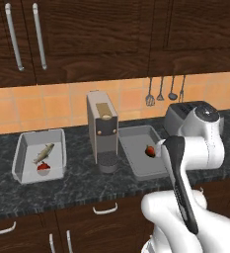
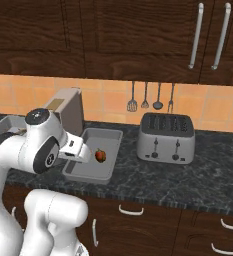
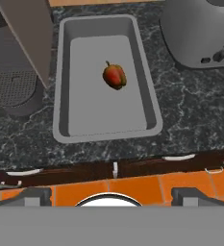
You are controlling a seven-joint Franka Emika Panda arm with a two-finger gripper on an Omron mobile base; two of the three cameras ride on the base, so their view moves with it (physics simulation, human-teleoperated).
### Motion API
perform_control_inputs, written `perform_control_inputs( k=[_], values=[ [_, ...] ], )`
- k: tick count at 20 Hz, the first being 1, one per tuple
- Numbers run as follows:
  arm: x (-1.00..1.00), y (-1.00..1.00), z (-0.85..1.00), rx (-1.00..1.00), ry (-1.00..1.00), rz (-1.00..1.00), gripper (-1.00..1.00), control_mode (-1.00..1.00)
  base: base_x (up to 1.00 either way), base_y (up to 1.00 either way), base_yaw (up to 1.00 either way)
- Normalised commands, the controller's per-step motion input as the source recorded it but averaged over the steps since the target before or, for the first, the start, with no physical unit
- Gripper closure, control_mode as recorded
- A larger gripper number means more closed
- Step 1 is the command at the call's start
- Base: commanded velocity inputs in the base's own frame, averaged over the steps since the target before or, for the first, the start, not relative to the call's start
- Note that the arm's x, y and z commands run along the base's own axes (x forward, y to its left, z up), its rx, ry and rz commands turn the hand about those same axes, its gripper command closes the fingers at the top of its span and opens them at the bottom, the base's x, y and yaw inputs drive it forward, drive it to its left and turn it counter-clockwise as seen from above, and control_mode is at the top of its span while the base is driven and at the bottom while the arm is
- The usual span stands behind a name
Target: Place one bell pepper and one fish in each tupperware on the nearby counter, to pack two identical lunches.
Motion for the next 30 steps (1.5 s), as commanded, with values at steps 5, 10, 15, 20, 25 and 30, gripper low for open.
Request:
perform_control_inputs(
  k=[5,10,15,20,25,30],
  values=[
    [-0.6,0.24,-0.2,-0.06,-0.19,0.1,-1.0,-1.0,0.0,0.0,0.0],
    [-0.05,0.01,-0.52,-0.01,-0.2,0.0,-1.0,-1.0,0.0,0.0,0.0],
    [0.0,0.0,-0.25,0.0,-0.01,-0.04,-1.0,-1.0,0.0,0.0,0.0],
    [-0.03,0.0,0.0,0.0,-0.02,0.0,-1.0,-1.0,0.0,0.0,0.0],
    [-0.24,-0.04,0.0,0.0,0.0,-0.03,-1.0,1.0,-0.35,-0.1,-0.09],
    [0.0,0.0,0.0,0.0,0.0,0.0,-1.0,1.0,-0.89,-0.39,-0.42]
  ],
)
